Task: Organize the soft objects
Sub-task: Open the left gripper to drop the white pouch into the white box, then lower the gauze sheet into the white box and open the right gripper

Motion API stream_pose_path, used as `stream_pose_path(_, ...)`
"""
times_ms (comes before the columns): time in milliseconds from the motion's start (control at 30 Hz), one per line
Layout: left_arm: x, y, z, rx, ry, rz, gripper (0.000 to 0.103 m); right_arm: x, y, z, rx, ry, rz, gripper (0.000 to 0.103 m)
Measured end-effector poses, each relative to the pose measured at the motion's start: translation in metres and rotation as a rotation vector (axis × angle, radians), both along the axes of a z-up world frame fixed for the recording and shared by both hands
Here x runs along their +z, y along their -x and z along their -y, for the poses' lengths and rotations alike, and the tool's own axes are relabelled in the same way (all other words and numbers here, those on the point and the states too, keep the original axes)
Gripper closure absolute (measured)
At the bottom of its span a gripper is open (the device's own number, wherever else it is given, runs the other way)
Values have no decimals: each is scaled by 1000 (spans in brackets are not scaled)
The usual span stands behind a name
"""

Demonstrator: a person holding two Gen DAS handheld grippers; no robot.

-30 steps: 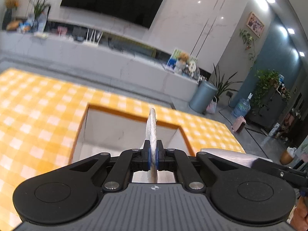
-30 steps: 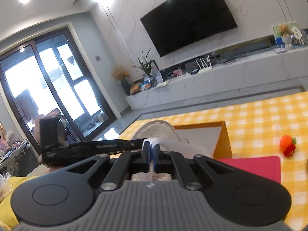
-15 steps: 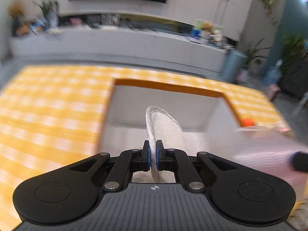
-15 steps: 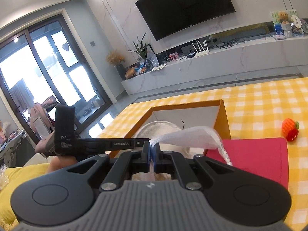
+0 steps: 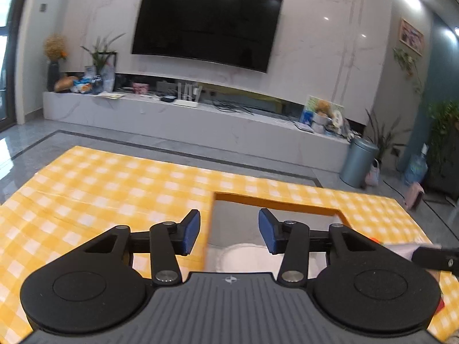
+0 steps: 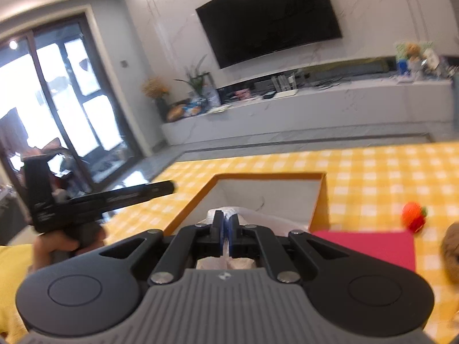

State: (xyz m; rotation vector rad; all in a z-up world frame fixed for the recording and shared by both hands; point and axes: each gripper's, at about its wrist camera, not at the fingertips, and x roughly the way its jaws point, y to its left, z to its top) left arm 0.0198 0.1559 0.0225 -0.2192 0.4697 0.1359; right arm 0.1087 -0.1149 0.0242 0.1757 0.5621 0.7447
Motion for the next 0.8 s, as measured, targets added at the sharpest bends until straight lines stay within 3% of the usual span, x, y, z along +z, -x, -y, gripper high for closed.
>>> stream_pose_path(200,-12,-9,-20,37,87,-8,49,10,-15,-46,-18,93,40,102)
stream_pose_path(267,-13,-7,-29,49,118,-9,49,5,-23,-68,25,151,25,102)
stream_pose_path(467,-8,2,-44,64,152,22,49,-48,-61,-131,116,456,-94,102)
stream_pose_path(600,-11,1,-55,81,203,7,49,-77,-84,-147,164,554,-217,102)
stream_pose_path(800,-17,-2,-61,90,248,-21,49,-106,-97,-173,201,652,-307,102)
